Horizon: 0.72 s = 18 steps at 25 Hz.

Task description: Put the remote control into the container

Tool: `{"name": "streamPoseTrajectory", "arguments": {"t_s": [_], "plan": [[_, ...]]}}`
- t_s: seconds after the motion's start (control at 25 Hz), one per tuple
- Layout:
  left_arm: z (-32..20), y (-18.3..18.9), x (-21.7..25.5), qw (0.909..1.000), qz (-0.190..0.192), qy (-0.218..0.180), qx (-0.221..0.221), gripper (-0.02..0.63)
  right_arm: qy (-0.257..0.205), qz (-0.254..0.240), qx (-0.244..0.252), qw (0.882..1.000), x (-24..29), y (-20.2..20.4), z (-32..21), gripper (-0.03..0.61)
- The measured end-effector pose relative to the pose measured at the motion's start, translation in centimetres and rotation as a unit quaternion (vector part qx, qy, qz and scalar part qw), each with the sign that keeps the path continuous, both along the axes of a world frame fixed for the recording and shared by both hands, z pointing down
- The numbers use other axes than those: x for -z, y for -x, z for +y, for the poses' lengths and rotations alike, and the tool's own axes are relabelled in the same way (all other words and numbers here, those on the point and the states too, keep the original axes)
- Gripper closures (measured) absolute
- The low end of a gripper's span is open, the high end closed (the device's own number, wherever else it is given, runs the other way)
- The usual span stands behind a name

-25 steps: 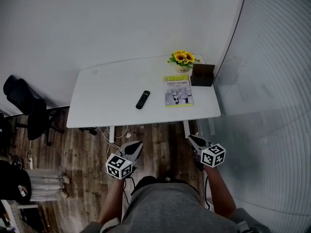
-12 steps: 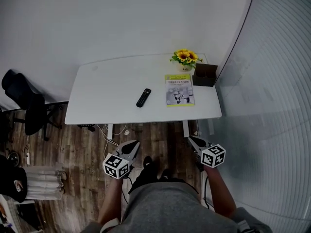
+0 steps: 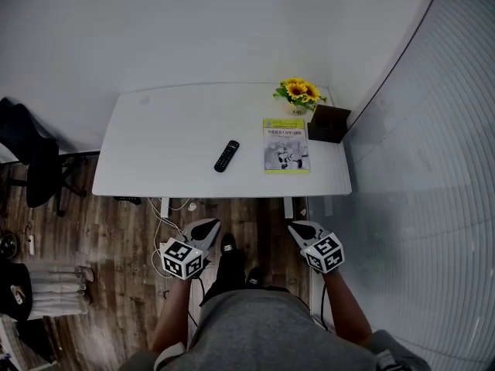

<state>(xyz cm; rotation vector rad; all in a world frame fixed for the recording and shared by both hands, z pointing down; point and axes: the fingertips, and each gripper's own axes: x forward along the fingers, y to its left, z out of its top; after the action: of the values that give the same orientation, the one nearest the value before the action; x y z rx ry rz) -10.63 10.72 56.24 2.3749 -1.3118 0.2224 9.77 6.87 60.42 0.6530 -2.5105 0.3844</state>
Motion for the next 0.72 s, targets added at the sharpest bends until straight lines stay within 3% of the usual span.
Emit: {"name": "streamPoseTrajectory", "arguments": {"t_s": [0.28,0.72], "plan": [[-3.5,1.9,-0.4,0.9998,0.002,0.016,-0.015,0.612,-0.003,0.028,0.036,0.999,0.0,4.0,-2.4,0.560],[-9.1,4.7,-1.4,0.9978,0.000,0.039,-0.054,0.612,0.016,0.046,0.028,0.998,-0.3,7.6,-7.7,0.560]]}}
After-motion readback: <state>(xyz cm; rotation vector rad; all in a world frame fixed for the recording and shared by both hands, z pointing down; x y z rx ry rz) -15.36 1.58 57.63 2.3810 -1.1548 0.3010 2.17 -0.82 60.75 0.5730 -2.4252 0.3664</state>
